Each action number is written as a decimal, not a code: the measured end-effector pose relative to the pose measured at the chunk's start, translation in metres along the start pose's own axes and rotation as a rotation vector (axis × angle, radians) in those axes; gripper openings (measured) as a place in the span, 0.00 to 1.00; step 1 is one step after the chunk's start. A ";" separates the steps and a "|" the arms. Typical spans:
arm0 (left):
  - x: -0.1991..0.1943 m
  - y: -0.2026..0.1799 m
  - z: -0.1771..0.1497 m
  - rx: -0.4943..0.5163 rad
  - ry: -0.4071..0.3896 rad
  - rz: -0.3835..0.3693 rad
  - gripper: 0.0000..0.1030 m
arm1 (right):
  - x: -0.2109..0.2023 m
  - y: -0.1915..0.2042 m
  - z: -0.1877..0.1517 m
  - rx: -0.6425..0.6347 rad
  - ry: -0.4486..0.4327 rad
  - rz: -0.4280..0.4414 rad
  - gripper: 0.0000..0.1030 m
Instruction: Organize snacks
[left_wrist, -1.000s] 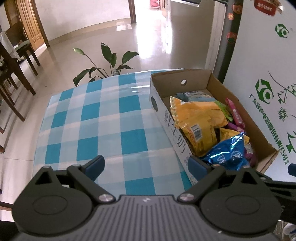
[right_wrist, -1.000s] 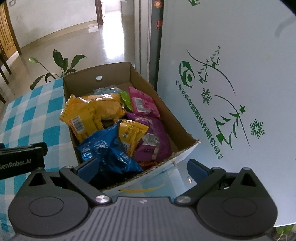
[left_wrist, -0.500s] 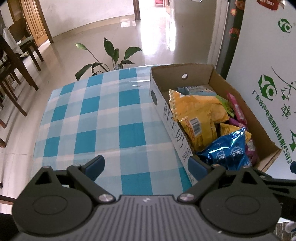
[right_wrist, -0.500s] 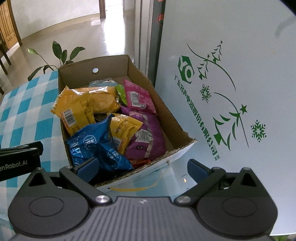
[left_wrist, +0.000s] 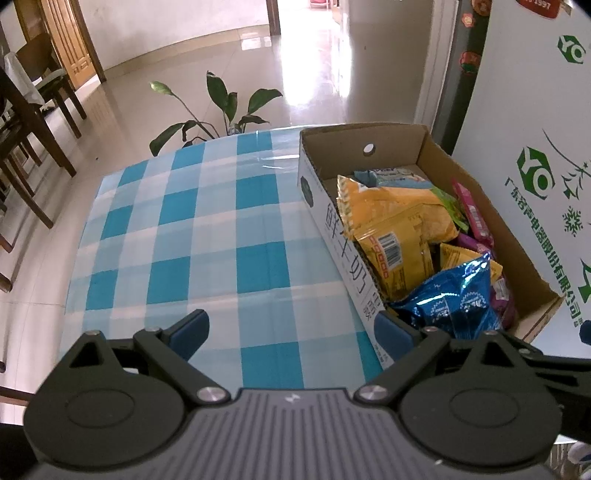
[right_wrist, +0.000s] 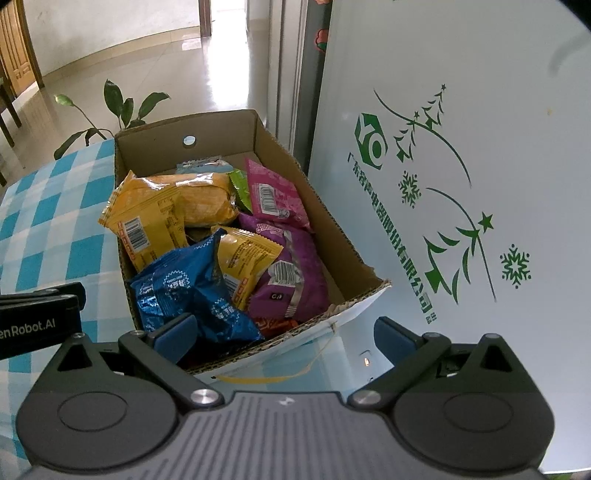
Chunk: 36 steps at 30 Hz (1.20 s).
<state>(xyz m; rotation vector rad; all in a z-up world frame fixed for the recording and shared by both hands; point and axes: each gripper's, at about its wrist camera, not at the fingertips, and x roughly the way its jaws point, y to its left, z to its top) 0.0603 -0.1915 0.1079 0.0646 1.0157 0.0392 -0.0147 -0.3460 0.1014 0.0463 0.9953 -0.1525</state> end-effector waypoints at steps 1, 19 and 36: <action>0.000 0.000 0.000 0.001 -0.001 0.001 0.93 | 0.001 0.000 0.000 0.003 0.003 0.004 1.00; 0.000 0.000 0.006 0.002 0.003 0.019 0.93 | 0.006 -0.001 0.004 0.018 0.010 0.030 1.00; 0.000 0.010 0.008 0.041 -0.023 0.016 0.93 | 0.006 0.010 0.006 -0.017 0.000 0.026 1.00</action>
